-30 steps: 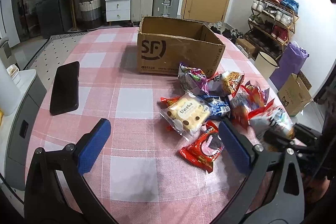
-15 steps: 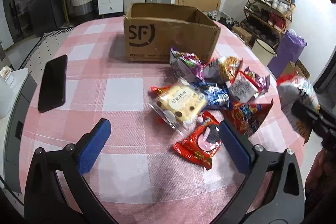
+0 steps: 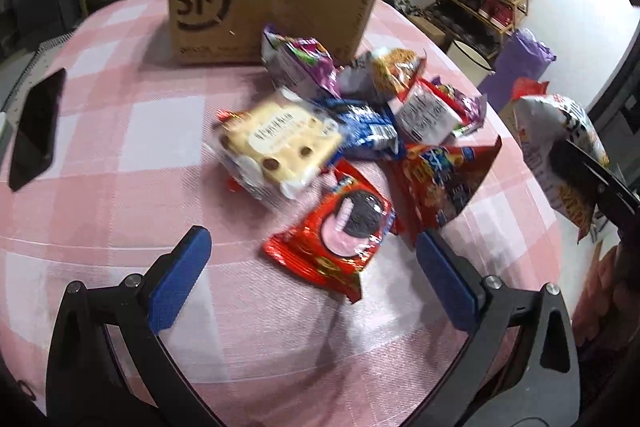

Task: Organize snacks
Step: 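Lift the noodle bag with the right gripper while the left gripper grasps the red Oreo pack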

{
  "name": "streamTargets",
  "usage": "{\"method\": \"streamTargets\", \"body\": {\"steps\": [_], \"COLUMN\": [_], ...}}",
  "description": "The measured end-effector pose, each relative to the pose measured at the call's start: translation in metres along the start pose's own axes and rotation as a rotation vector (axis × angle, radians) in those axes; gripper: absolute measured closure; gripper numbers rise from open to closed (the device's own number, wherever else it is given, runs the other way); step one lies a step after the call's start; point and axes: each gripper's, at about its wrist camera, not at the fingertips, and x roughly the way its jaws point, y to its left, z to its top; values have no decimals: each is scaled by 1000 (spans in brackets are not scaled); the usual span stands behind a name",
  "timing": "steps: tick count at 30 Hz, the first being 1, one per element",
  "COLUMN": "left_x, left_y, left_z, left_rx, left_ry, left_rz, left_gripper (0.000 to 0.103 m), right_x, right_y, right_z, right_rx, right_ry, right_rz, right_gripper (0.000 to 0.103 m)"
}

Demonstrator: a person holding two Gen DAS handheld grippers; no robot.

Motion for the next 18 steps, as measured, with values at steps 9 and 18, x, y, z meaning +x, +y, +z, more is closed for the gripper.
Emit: {"method": "streamTargets", "body": {"steps": [9,18], "left_x": [37,61], "left_y": [-3,-16], "left_z": [0,11], "left_rx": [-33,5], "left_ry": [84,72], "left_rz": [-109,-99], "left_gripper": [1,1], "right_x": [6,8], "right_y": [-7,-13], "right_z": [-5,-8], "right_rx": [15,27], "right_ry": [7,10], "right_rz": [-4,-7], "right_gripper": [57,57]}}
